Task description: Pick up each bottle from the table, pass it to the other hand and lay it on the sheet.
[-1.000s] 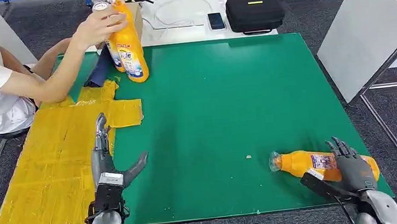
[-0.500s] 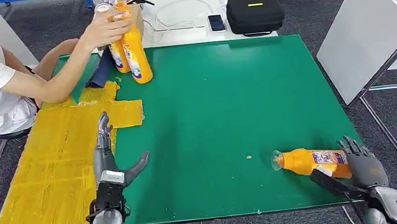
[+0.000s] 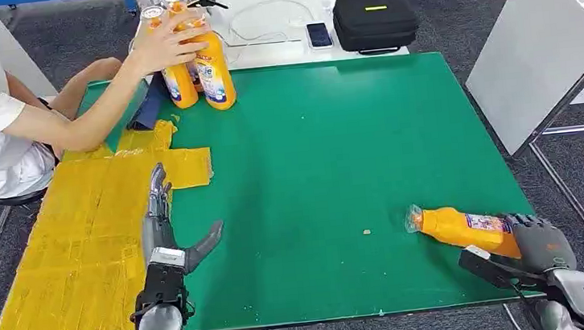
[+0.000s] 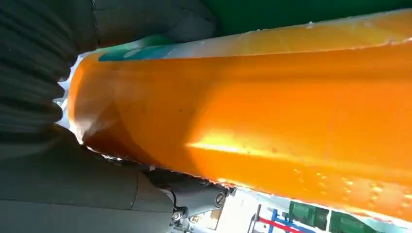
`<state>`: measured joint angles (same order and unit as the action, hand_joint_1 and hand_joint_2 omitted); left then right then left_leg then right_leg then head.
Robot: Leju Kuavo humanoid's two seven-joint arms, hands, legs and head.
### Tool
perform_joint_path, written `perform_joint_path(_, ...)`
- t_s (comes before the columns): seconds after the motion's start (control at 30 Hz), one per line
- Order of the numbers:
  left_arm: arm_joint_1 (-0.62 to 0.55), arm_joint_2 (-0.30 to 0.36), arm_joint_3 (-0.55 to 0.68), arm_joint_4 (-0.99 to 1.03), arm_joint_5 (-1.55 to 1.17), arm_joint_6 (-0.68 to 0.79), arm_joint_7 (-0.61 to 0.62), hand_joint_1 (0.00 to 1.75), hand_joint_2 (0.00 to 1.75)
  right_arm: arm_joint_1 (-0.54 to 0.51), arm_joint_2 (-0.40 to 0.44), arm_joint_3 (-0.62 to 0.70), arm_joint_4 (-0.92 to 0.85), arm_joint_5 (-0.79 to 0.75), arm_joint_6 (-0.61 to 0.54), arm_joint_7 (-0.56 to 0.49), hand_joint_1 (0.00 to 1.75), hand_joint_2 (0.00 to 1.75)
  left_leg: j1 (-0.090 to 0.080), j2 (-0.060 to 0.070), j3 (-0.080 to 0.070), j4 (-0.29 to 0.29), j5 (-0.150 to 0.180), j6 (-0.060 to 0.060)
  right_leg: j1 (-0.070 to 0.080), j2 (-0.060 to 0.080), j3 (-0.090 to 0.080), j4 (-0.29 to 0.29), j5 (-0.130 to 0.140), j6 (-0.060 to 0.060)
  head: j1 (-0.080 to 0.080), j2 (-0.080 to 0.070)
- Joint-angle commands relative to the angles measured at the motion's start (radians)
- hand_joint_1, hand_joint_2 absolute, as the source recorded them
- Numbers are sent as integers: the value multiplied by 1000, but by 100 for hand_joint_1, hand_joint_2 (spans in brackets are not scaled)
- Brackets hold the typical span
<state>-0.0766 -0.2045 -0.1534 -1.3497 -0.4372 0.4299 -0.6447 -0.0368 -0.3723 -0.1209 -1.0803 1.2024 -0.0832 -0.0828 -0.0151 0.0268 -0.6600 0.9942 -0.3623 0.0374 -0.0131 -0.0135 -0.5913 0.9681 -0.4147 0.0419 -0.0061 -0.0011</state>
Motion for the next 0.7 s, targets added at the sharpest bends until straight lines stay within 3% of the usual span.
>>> perform_joint_path(0.03,-13,24,-27,26,6,-13,9,0,175,-9,134,40,41,-55,-86,-33,175,175,3,-2,3,-1,-1,-3,2,0,4,-2,0,-2,0,0)
perform_joint_path(0.2,-18,36,-76,8,-5,-88,62,0,175,-54,276,78,-71,-137,-241,-68,175,175,2,3,0,-1,-1,-3,2,5,4,-1,3,-2,0,0)
perform_joint_path(0.23,-21,37,-82,9,-7,-93,67,0,175,-51,287,85,-92,-153,-258,-69,175,175,2,6,2,-2,-1,-4,2,8,12,-2,3,-3,0,0)
perform_joint_path(0.4,-63,49,-143,34,-5,-190,128,0,175,-68,381,125,-173,-270,-360,-141,175,175,1,4,-1,0,2,-3,1,3,7,1,4,1,0,0)
perform_joint_path(0.57,-110,58,-201,101,-20,-252,176,0,175,-115,445,158,-174,-388,-424,-204,175,175,2,4,-3,1,2,-4,2,5,7,3,3,0,0,0)
perform_joint_path(0.7,-114,57,-206,109,-20,-256,177,0,175,-123,454,168,-176,-395,-423,-207,175,175,1,2,-7,-1,4,-2,2,0,3,2,3,0,0,0)
